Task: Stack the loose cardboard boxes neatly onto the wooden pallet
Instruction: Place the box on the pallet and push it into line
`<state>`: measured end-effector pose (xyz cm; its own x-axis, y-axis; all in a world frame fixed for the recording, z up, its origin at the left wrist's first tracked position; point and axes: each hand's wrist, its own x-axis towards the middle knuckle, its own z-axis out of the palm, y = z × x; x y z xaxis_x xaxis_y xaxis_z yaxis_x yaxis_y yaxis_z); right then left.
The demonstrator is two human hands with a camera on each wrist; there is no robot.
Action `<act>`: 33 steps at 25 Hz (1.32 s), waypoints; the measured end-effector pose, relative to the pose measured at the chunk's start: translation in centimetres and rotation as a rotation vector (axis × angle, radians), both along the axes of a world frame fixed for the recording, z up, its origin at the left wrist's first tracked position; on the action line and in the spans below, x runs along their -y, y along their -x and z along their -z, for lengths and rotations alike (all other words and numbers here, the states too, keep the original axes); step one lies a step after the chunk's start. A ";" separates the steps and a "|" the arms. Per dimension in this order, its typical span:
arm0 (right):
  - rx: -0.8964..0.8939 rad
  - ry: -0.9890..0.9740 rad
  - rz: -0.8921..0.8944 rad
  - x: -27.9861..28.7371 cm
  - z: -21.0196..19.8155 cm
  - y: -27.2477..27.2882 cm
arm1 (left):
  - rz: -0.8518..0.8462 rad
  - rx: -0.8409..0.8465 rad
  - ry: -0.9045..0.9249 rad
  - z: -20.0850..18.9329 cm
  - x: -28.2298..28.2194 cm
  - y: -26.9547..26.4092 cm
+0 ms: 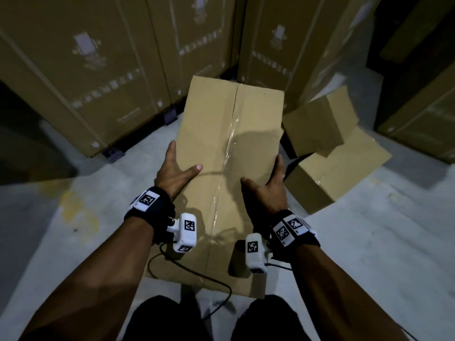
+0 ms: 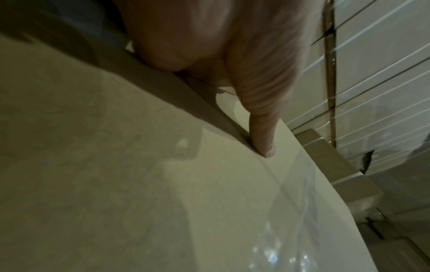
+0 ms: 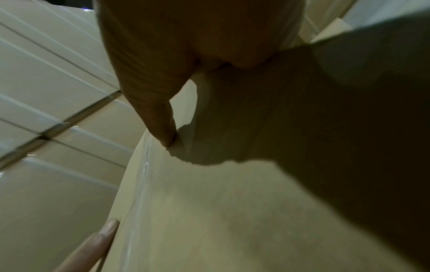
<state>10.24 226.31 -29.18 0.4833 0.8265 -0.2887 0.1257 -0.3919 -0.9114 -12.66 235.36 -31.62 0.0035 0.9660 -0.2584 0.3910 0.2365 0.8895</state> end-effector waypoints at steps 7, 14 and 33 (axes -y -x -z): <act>-0.034 -0.035 -0.159 3.5 -19.3 4.1 | -0.072 -0.061 -0.096 -19.1 6.2 5.7; 0.016 -0.117 -0.394 4.8 -23.0 7.4 | -0.303 -0.022 -0.156 -23.7 13.8 9.2; 0.023 -0.285 -1.615 29.5 -25.1 6.8 | -1.464 -0.147 -0.191 -27.3 62.4 -7.3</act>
